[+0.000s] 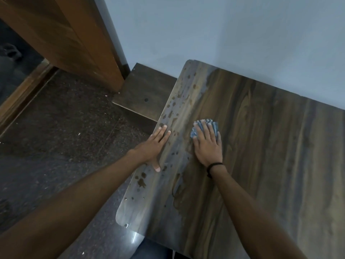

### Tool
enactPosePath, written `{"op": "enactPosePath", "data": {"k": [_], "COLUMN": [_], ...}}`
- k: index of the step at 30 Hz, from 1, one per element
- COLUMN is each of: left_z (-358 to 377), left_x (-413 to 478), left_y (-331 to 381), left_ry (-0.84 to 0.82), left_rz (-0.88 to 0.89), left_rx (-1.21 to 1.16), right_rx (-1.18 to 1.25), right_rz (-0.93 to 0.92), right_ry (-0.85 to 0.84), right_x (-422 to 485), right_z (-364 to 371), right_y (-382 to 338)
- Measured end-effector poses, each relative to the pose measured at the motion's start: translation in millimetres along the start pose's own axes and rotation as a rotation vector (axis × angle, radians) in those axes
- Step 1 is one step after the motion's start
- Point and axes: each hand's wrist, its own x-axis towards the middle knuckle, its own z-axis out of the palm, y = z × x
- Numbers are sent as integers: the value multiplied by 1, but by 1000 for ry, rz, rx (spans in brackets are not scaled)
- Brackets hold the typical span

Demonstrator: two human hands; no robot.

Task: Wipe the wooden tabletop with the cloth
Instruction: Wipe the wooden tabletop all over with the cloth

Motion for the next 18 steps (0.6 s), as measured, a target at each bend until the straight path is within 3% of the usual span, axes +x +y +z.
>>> {"op": "enactPosePath", "data": {"k": [5, 7, 10, 11, 15, 17, 18], "left_z": [2, 4, 13, 19, 35, 32, 30], "left_x": [-5, -8, -17, -22, -35, -34, -32], "left_y": [7, 5, 6, 6, 3, 4, 6], "left_ry": [9, 45, 80, 77, 37, 37, 35], "left_rz": [-22, -11, 2, -9, -38, -44, -48], "left_rx": [-11, 0, -8, -22, -77, -45, -14], "right_rx": [-128, -104, 30, 18, -107, -141, -122], "right_rz": [-373, -269, 54, 35, -423, -432, -344], "right_ry": [-71, -39, -1, 5, -41, -24, -11], "right_x": [-59, -48, -26, -31, -74, -65, -56], "right_z": [15, 9, 5, 11, 26, 22, 19], "right_y": [1, 16, -3, -15, -15, 1, 2]}}
